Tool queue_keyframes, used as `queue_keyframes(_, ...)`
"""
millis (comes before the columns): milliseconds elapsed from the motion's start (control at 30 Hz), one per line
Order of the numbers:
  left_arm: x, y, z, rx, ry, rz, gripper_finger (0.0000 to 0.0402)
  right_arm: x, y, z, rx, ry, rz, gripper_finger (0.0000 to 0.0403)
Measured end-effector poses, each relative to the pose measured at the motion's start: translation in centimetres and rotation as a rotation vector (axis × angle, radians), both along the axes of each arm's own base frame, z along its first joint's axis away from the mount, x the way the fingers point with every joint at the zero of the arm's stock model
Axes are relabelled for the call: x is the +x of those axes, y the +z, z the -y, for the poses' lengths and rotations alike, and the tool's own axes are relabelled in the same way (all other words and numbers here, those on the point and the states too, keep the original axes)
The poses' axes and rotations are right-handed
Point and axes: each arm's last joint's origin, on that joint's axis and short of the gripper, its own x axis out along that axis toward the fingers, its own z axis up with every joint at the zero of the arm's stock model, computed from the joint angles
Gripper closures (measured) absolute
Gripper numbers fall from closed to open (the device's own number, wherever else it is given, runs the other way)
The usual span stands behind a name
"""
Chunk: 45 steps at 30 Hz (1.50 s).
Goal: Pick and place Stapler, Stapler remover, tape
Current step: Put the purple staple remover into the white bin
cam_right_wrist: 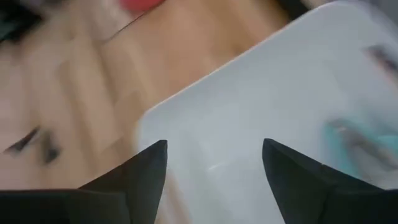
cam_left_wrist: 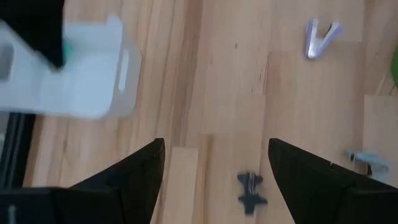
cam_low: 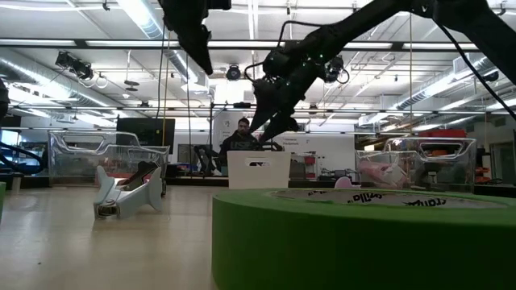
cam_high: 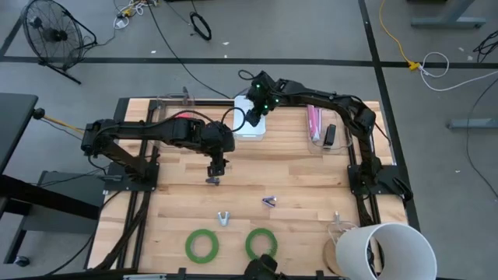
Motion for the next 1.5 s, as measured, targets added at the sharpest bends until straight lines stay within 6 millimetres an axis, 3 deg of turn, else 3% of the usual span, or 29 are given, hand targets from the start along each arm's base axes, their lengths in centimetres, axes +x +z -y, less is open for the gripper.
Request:
queue_keyframes(267, -0.7, -0.3, 0.0, -0.028, 0.052, -0.071, 0.0111, 1.1, 1.0, -6.0, -0.001, 0.182, -0.089, 0.0172)
queue_keyframes(600, -1.1, -0.5, 0.2, -0.045, 0.085, -0.108, 0.0111, 1.8, 0.2, -16.7, 0.054, 0.42, -0.309, 0.0195)
queue_keyframes(867, -1.3, -0.6, 1.6, -0.044, 0.048, -0.128, 0.0111, 1.0, 0.3, -26.0, -0.034, 0.49, -0.446, 0.0207)
queue_keyframes(1200, -1.3, -0.5, 1.8, 0.075, 0.076, -0.116, 0.0111, -1.7, 0.4, -36.7, -0.103, 0.54, -0.48, 0.0213)
queue_keyframes(1333, -1.0, -0.4, 1.5, 0.086, 0.092, -0.084, 0.0111, -2.5, 0.4, -39.3, -0.159, 0.546, -0.445, 0.0214)
queue_keyframes(1500, -0.7, -0.2, 1.1, 0.083, 0.106, -0.052, 0.0111, -2.8, 0.6, -40.5, -0.349, 0.463, -0.373, 0.0218)
